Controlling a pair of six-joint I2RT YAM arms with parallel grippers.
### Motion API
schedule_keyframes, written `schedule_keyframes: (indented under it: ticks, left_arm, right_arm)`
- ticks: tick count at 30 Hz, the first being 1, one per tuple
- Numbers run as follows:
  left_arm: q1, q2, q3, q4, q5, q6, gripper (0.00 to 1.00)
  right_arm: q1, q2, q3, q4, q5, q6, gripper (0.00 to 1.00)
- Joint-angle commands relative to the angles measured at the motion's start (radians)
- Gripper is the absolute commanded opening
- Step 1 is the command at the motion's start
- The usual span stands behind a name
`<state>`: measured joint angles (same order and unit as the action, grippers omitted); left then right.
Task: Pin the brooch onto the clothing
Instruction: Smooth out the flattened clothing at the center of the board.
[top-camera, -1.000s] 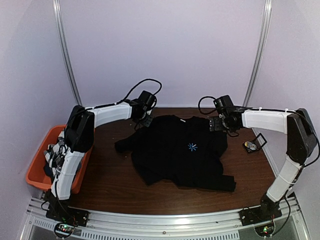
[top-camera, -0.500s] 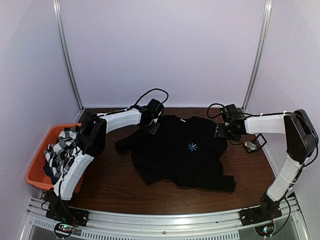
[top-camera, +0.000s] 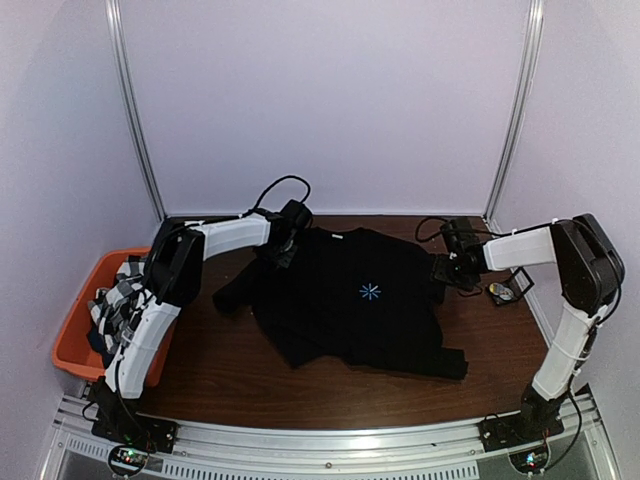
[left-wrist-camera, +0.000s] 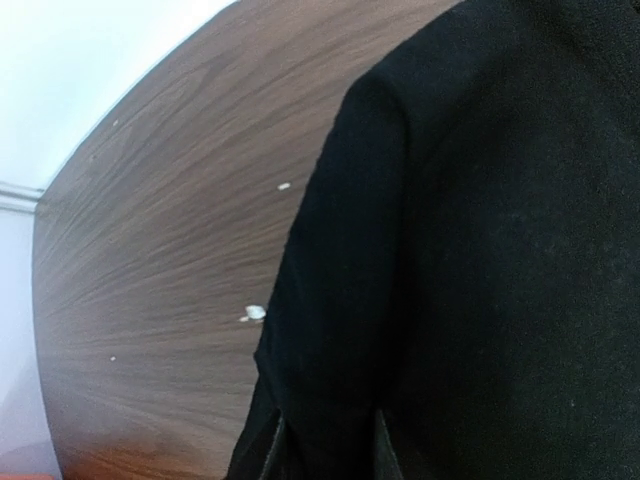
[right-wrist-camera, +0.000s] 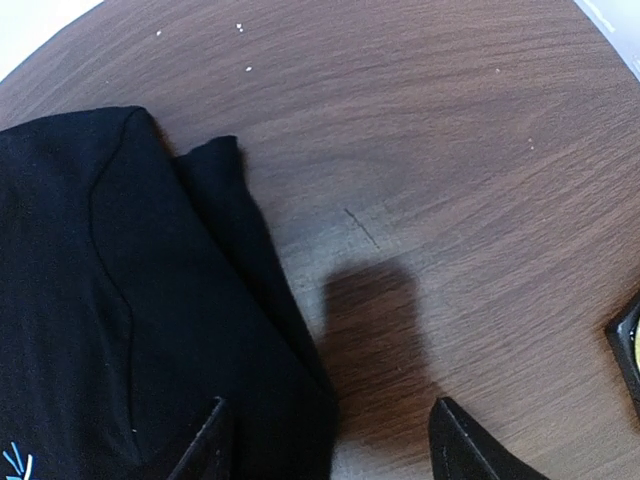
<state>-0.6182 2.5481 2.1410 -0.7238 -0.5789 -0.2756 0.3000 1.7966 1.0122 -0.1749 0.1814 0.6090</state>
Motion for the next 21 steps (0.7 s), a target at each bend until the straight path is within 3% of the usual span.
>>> schedule_keyframes:
  ticks: [1,6,8,11,14,21]
  left_arm:
    - [0.03,0.023,-0.056,-0.11,-0.04,-0.014,0.31]
    - [0.031,0.001,-0.057,-0.085,-0.016,-0.002,0.38]
    - [0.027,-0.028,-0.069,-0.079,0.005,-0.009,0.5]
    - [0.015,-0.085,-0.095,-0.063,0.018,-0.011,0.79]
    - [-0.001,-0.147,-0.108,-0.063,0.023,-0.016,0.95]
    - [-0.121,-0.329,-0.294,-0.075,0.02,-0.085,0.98]
  right_arm:
    - [-0.011,0.048,0.009,0.034,-0.014,0.002,0.67]
    - [-0.013,0.095,0.064,0.033,-0.042,-0.016,0.64]
    - [-0.014,0.113,0.092,0.014,-0.055,-0.019,0.65]
    - [-0.013,0.128,0.107,0.017,-0.082,-0.012,0.66]
    - [-0.012,0.143,0.127,0.004,-0.08,-0.003,0.63]
    - [-0.014,0.164,0.203,-0.125,0.109,0.026,0.6]
